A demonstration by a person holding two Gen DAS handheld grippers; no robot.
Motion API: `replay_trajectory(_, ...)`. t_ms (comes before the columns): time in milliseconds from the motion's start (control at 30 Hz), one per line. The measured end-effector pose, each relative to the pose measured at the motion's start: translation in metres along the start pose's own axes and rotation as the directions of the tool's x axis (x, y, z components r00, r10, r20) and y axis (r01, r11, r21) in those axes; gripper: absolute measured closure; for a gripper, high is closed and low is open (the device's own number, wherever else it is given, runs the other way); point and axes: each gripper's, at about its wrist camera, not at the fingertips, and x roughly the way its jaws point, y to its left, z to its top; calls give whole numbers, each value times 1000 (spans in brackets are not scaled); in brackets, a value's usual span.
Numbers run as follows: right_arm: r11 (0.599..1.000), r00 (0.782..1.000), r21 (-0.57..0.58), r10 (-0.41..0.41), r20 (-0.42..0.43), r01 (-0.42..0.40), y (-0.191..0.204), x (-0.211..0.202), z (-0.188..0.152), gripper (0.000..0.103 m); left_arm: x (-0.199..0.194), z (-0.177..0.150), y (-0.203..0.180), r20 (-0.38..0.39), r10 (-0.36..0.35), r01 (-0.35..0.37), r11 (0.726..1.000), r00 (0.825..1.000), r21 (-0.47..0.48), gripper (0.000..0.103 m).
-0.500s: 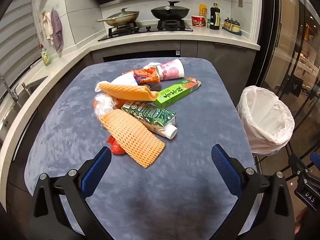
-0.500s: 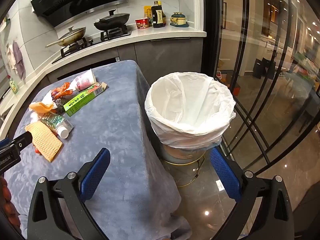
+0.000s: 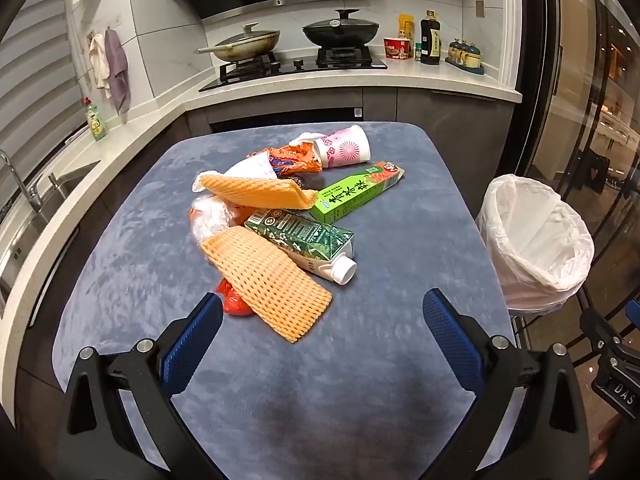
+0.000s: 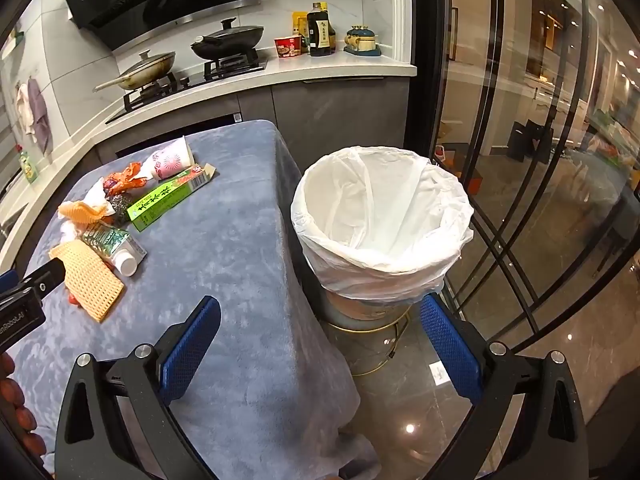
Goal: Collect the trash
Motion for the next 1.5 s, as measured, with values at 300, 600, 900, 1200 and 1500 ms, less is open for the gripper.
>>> replay_trajectory(300, 1000, 1000, -16, 4, 8, -4, 3, 0, 0, 7, 1, -1, 0, 0, 3, -3, 1000, 1000, -1, 7)
replay_trajectory(600, 1000, 1000, -20, 4, 8, -4, 4, 0, 1, 7, 1, -1, 2, 3, -2, 2, 1000, 1000, -2, 7)
replay_trajectory(900, 1000, 1000, -21, 2, 7, -1, 4, 0, 0, 7, 3, -3, 1, -8, -6, 6, 1000, 1000, 2, 7)
replay_trajectory(1200, 1000, 1000, -21, 2, 9, -1, 5, 0, 0, 7, 3, -3, 1, -12, -8, 8, 1000, 1000, 1, 7)
replay_trajectory(1500, 1000, 1000, -22, 1, 10, 0, 6, 0, 0, 7, 3, -4, -1, -17, -10, 10, 1000, 1000, 3, 7)
